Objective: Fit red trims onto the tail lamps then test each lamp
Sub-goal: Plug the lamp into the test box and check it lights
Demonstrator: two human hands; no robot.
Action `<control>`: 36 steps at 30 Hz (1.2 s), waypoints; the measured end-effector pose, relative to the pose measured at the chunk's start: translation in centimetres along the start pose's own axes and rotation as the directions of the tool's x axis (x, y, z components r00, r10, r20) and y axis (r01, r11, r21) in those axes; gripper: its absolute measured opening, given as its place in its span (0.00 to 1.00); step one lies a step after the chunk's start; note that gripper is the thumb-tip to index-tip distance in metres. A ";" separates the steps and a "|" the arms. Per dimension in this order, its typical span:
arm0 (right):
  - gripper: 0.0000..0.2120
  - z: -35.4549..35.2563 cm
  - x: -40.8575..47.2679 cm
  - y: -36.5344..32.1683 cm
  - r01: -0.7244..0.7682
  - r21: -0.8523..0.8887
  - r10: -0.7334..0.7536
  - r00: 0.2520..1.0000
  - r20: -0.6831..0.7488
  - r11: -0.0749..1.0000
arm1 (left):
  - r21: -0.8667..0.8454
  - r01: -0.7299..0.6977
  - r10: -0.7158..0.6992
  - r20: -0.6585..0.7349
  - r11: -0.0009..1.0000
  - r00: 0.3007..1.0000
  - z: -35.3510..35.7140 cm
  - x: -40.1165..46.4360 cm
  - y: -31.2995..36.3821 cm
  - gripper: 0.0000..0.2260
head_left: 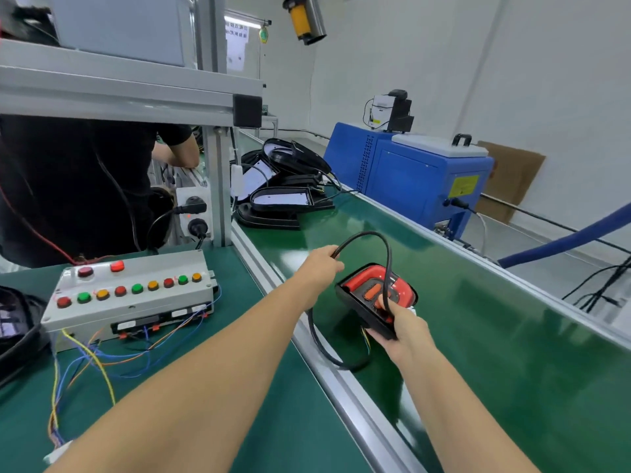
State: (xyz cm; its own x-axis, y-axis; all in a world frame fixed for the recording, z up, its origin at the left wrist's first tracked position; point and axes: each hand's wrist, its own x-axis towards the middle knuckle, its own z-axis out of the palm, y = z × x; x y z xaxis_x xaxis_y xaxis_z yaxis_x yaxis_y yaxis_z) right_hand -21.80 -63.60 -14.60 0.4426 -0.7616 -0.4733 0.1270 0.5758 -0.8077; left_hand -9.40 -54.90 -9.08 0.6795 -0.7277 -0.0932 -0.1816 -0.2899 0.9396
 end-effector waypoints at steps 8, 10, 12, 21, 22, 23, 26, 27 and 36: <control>0.17 1.9 2.4 0.0 0.072 -0.019 -0.074 0.986 -0.150 0.997 | -0.023 0.050 -0.049 0.069 0.998 0.996 0.3 1.0 -3.2 0.26; 0.21 2.7 2.9 0.0 0.085 -0.034 -0.090 0.976 -0.198 0.996 | 0.076 0.055 -0.058 0.039 0.996 0.998 0.3 0.7 -5.1 0.26; 0.24 3.3 3.5 -0.2 0.089 -0.039 -0.096 0.966 -0.241 0.995 | 0.282 0.007 0.002 -0.030 0.959 1.000 0.3 0.4 -6.2 0.21; 0.39 5.8 5.9 0.3 0.145 -0.042 -0.151 0.946 -0.286 0.988 | 0.634 -0.013 -0.032 0.060 0.773 0.998 1.1 -1.5 -9.1 0.59; 0.41 6.0 6.0 0.3 0.149 -0.049 -0.157 0.945 -0.286 0.988 | 0.668 -0.039 -0.022 0.083 0.743 0.996 0.9 -1.3 -9.1 0.59; 0.42 6.2 6.2 0.3 0.153 -0.063 -0.165 0.944 -0.287 0.986 | 0.692 -0.058 -0.011 0.095 0.720 0.995 0.6 -0.9 -9.0 0.57; 0.43 6.5 6.5 0.2 0.172 -0.106 -0.196 0.938 -0.285 0.979 | 0.721 -0.106 0.054 0.094 0.685 0.994 0.1 0.5 -8.6 0.49; 0.44 6.6 6.6 0.1 0.179 -0.113 -0.204 0.937 -0.282 0.977 | 0.723 -0.118 0.075 0.091 0.680 0.993 0.1 0.9 -8.4 0.45; 0.48 5.8 7.2 -0.8 0.148 -0.164 -0.182 0.959 -0.217 0.975 | 0.743 -0.148 0.173 0.044 0.653 0.984 0.6 1.1 -8.3 0.26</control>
State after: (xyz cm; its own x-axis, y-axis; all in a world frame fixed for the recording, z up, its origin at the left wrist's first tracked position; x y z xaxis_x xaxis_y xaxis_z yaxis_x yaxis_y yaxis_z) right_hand -13.55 -67.76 -15.32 0.2090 -0.8998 -0.3830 0.0434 0.3998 -0.9156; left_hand -7.58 -53.68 -17.19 0.6060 -0.7935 0.0563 -0.7472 -0.5435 0.3824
